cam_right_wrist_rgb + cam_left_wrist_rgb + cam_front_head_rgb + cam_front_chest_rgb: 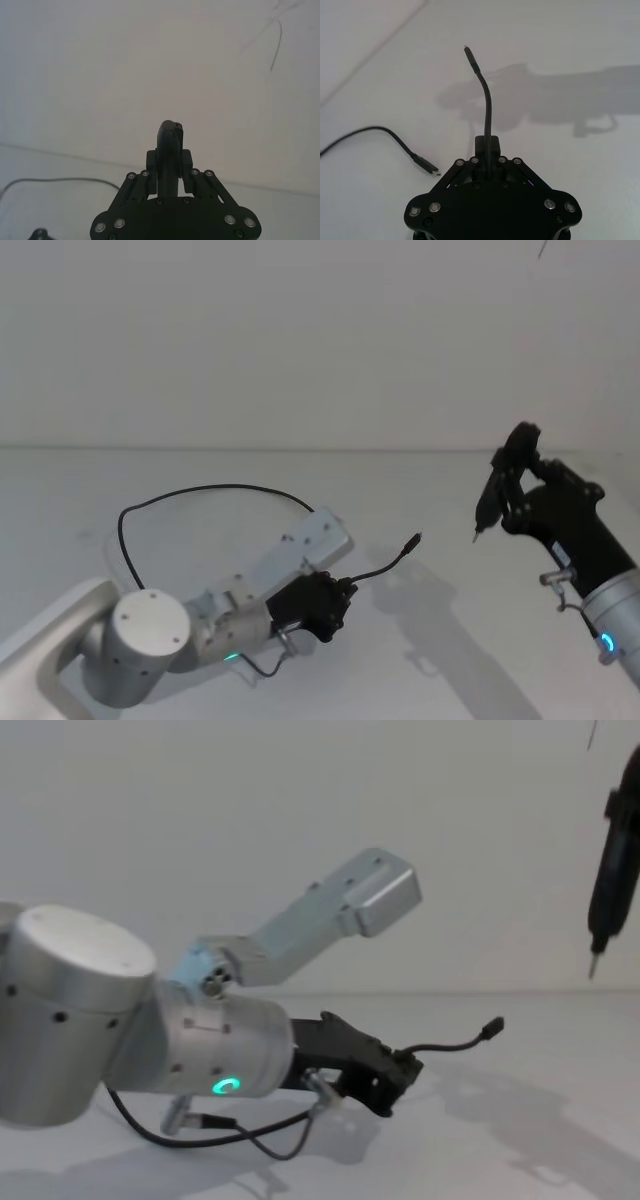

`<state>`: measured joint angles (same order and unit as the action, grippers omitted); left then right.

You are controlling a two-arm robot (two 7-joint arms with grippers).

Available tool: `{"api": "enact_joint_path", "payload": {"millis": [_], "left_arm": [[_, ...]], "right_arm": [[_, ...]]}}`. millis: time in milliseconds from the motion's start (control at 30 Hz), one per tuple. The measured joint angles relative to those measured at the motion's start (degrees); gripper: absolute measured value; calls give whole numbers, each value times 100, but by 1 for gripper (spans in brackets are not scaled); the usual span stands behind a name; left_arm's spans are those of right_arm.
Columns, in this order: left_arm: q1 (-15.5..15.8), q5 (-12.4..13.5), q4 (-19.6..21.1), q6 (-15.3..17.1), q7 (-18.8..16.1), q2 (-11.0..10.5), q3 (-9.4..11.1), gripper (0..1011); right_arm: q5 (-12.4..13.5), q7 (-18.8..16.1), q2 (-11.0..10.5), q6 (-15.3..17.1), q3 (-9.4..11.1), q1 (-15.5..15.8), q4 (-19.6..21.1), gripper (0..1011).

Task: Pick up the data cable with the one hand.

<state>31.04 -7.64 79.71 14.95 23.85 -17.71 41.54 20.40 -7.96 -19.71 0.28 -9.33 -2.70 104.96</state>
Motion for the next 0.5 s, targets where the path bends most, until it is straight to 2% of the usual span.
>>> {"api": "enact_joint_path", "payload": {"millis": [233, 500], "left_arm": [[-87, 1, 65, -777, 282, -304, -78, 40], [-148, -8, 114, -1295, 469, -514, -137, 40]], "right_arm": [[162, -192, 44, -13, 50, -271, -25, 279], [280, -278, 140, 75, 68, -527, -121, 279]]}}
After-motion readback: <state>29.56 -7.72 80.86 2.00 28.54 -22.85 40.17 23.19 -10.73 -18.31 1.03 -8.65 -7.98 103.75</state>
